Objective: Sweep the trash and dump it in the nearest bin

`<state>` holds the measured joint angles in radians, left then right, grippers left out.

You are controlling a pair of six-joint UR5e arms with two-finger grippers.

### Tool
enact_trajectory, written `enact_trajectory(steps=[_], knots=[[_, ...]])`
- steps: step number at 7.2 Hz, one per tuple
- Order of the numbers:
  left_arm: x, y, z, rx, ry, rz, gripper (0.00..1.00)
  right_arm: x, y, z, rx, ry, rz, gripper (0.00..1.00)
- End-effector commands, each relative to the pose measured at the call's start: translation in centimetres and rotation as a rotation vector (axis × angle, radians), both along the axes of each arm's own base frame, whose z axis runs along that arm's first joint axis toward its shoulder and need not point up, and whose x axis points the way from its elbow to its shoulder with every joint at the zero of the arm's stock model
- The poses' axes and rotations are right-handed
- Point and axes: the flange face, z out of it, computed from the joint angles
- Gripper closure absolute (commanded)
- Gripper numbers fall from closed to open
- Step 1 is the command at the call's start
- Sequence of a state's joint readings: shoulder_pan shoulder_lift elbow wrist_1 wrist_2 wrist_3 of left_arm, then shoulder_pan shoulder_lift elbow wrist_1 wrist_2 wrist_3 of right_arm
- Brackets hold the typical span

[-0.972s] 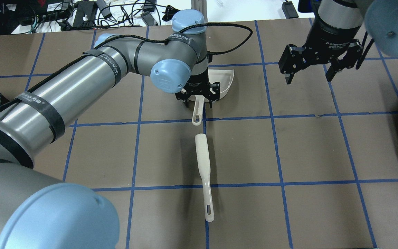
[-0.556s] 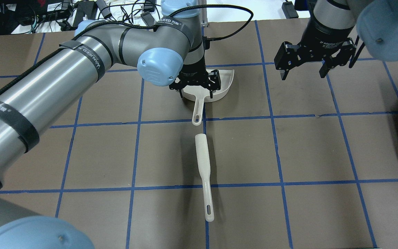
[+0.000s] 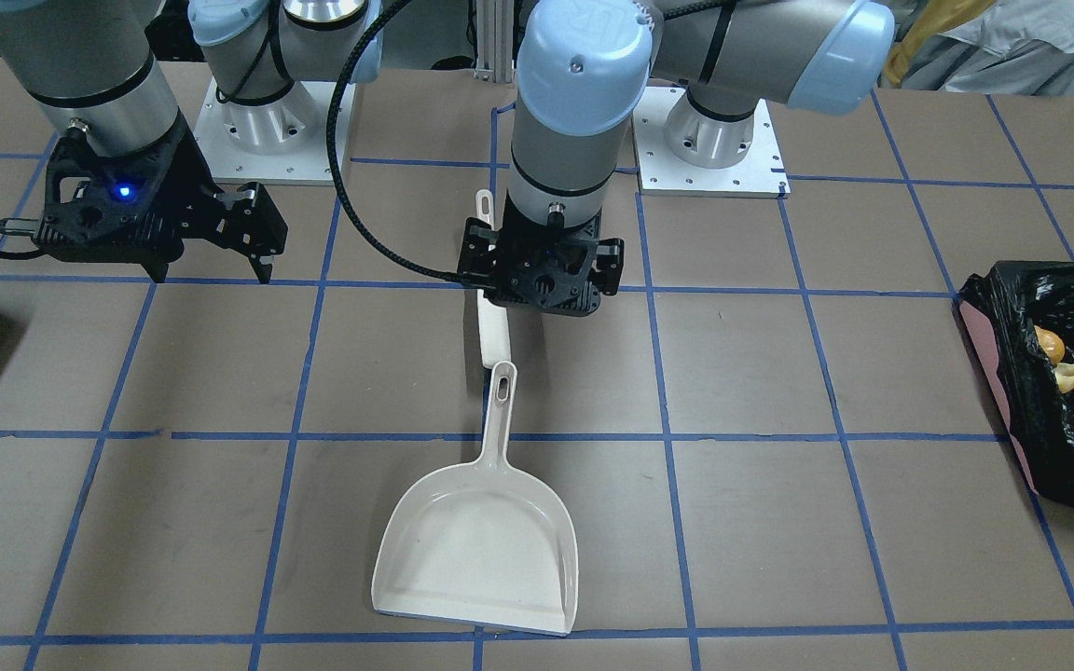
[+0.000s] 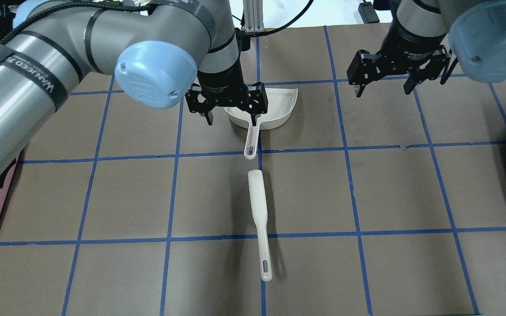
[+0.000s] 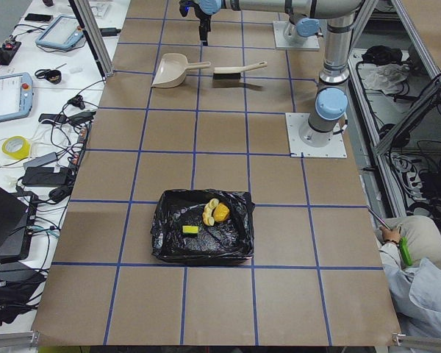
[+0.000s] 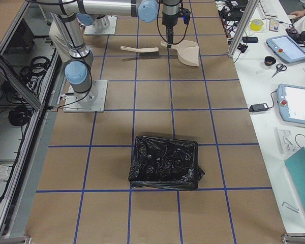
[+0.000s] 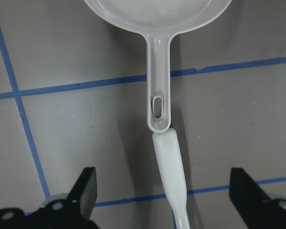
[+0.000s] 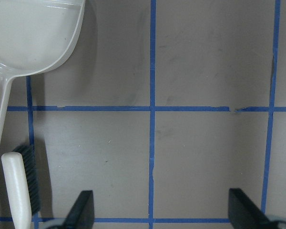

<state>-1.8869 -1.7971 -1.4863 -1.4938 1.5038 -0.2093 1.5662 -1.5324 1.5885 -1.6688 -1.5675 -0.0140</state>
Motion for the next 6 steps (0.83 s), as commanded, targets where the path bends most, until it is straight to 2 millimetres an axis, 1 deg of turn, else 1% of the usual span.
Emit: enact_trajectory(steps=[1, 2, 3, 4, 5, 6], knots=[[4.6, 1.3, 2.6, -0.037, -0.007, 0.014, 0.00, 0.0, 0.1, -1.0, -0.016, 0.005, 0.004, 0.00], [7.2, 1.4, 4.6, -0.067, -0.009, 0.044, 0.00, 0.0, 0.1, -1.2, -0.018, 0.001, 0.004, 0.00], [9.2, 1.8, 5.9, -0.093, -0.007, 0.026, 0.00, 0.0, 0.1, -0.9, -0.023, 0.004, 0.004, 0.00], [11.6, 2.6, 7.1, -0.077, -0.035, 0.052, 0.00, -0.1, 0.1, -0.9, -0.023, 0.007, 0.004, 0.00], [14.6, 3.3, 8.4, -0.061, -0.057, -0.009, 0.00, -0.1, 0.1, -0.8, -0.024, 0.007, 0.004, 0.00], [16.6, 3.9, 9.2, -0.048, -0.057, -0.023, 0.00, -0.2, 0.1, -0.6, -0.027, 0.008, 0.002, 0.00]])
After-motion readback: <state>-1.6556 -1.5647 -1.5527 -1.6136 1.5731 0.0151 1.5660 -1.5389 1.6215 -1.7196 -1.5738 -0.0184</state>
